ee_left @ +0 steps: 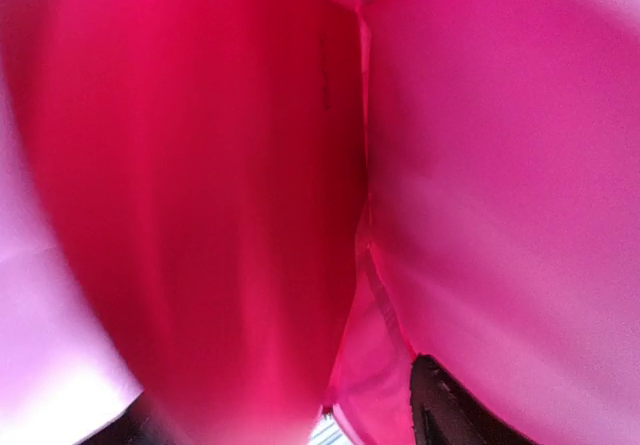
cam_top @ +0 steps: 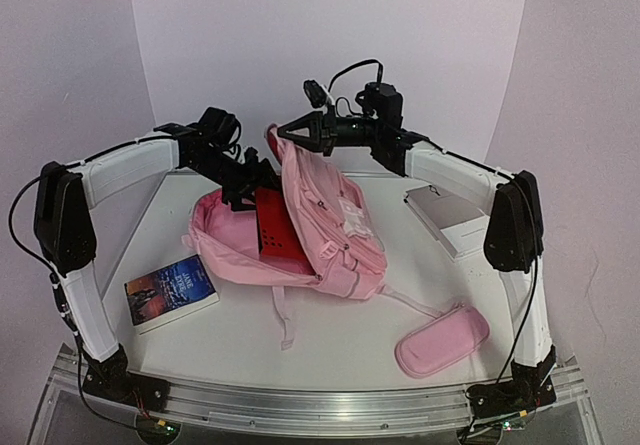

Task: Pack the student bag
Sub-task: Place the files in the student bag.

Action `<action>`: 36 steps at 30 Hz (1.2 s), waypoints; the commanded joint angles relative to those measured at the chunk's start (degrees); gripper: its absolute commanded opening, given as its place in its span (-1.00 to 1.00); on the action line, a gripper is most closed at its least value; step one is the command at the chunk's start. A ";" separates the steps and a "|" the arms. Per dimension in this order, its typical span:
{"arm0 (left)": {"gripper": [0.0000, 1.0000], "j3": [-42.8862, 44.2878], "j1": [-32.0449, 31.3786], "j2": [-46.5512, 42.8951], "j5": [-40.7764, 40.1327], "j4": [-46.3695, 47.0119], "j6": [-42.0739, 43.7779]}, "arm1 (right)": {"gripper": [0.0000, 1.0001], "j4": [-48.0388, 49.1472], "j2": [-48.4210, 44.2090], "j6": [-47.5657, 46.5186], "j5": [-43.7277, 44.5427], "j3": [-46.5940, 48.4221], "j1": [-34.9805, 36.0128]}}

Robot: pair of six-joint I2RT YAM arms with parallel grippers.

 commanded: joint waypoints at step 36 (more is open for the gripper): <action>0.70 3.02 7.44 -9.19 -20.55 -15.72 7.35 | 0.59 -4.11 -15.09 -14.30 8.05 -22.29 -1.04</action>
